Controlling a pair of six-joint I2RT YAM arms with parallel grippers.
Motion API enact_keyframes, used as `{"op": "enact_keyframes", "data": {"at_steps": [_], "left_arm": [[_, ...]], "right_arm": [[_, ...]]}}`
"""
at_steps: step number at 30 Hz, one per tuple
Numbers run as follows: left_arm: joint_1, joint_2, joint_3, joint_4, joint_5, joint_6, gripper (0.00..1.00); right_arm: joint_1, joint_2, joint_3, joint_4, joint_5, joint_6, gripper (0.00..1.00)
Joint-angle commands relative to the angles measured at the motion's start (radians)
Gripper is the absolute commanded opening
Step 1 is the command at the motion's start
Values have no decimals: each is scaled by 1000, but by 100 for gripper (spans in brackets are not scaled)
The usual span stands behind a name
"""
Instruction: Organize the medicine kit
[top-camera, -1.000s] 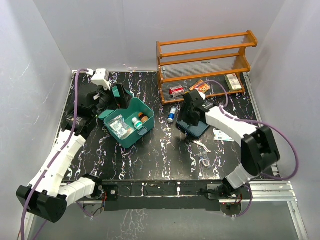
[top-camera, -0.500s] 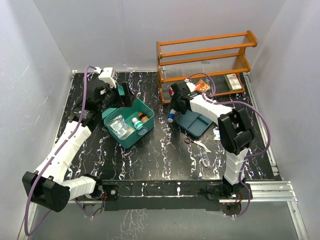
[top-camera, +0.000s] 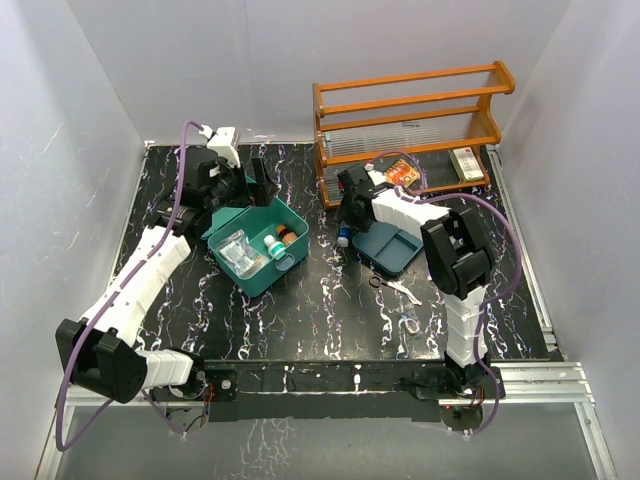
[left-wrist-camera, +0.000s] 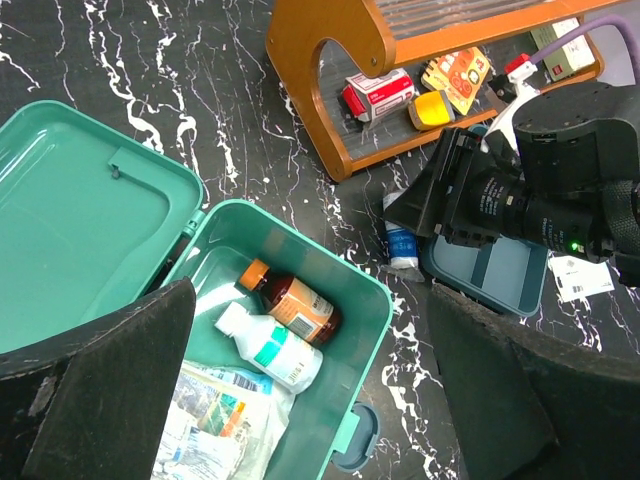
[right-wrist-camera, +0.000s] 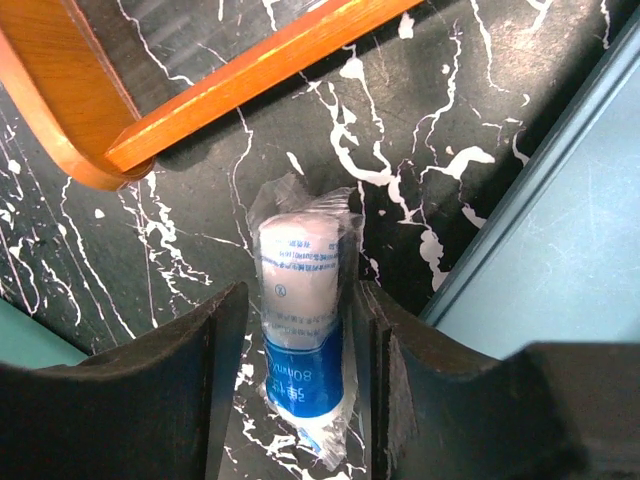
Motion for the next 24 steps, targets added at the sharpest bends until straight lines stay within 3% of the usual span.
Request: {"op": "enact_keyframes", "data": {"at_steps": [1, 9, 14, 18, 24], "left_arm": [[4, 2, 44, 15, 38, 8, 99], [4, 18, 30, 15, 97, -3, 99], [4, 34, 22, 11, 175, -29, 99], [4, 59, 13, 33, 316, -41, 99], [4, 89, -47, 209, 521, -154, 96]], "right_arm": [[-9, 12, 49, 18, 29, -1, 42], [-17, -31, -18, 135, -69, -2, 26], [-16, -111, -65, 220, -132, 1, 25], [-17, -209, -118, 329, -219, -2, 26], [-17, -347, -216, 538, -411, 7, 25]]}}
